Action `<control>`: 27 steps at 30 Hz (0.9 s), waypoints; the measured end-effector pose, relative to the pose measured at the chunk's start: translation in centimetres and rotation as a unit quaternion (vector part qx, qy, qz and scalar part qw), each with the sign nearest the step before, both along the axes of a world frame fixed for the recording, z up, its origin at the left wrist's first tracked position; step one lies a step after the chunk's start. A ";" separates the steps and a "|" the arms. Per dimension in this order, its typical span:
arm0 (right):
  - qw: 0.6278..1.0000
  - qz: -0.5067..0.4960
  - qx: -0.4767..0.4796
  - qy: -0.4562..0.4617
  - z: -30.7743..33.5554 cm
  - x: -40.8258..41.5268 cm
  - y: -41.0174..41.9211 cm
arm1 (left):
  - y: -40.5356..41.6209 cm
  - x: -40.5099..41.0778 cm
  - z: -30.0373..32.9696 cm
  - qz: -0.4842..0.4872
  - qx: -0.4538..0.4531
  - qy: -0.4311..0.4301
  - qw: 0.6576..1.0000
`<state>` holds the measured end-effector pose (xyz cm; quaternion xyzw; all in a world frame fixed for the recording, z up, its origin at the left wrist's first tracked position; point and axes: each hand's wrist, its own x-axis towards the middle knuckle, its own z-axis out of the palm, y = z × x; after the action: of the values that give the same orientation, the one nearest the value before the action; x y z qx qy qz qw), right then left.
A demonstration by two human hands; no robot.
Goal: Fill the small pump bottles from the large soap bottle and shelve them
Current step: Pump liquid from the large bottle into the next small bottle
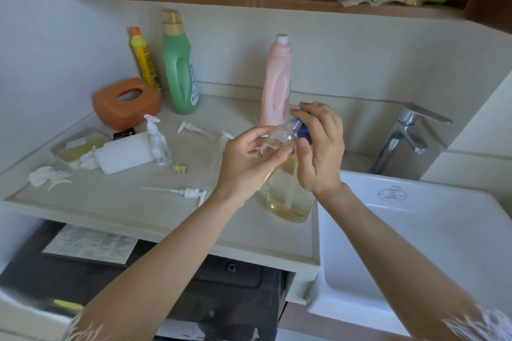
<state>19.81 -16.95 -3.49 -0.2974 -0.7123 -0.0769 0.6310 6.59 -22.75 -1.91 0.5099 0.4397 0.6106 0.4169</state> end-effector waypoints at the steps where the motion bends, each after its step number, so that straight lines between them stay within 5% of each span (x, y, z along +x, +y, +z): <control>1: 1.000 -0.005 0.004 0.007 -0.2 0.0 0.2 | 0.0 0.0 -0.2 0.009 -0.001 0.010 1.000; 9: 0.999 -0.031 -0.027 0.006 0.3 0.2 -0.9 | 0.1 0.2 -0.7 0.039 -0.017 0.028 0.999; 20: 0.993 0.073 -0.096 0.014 3.0 2.3 -1.4 | -0.3 0.5 0.5 0.050 0.011 0.055 0.997; 27: 0.996 0.072 -0.048 0.019 0.6 1.2 -0.5 | -0.4 0.5 -0.6 0.104 0.052 0.085 0.990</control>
<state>21.00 -17.47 -2.94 -0.2768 -0.7223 0.0082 0.6337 7.07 -23.17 -2.53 0.5325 0.4918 0.6270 0.2855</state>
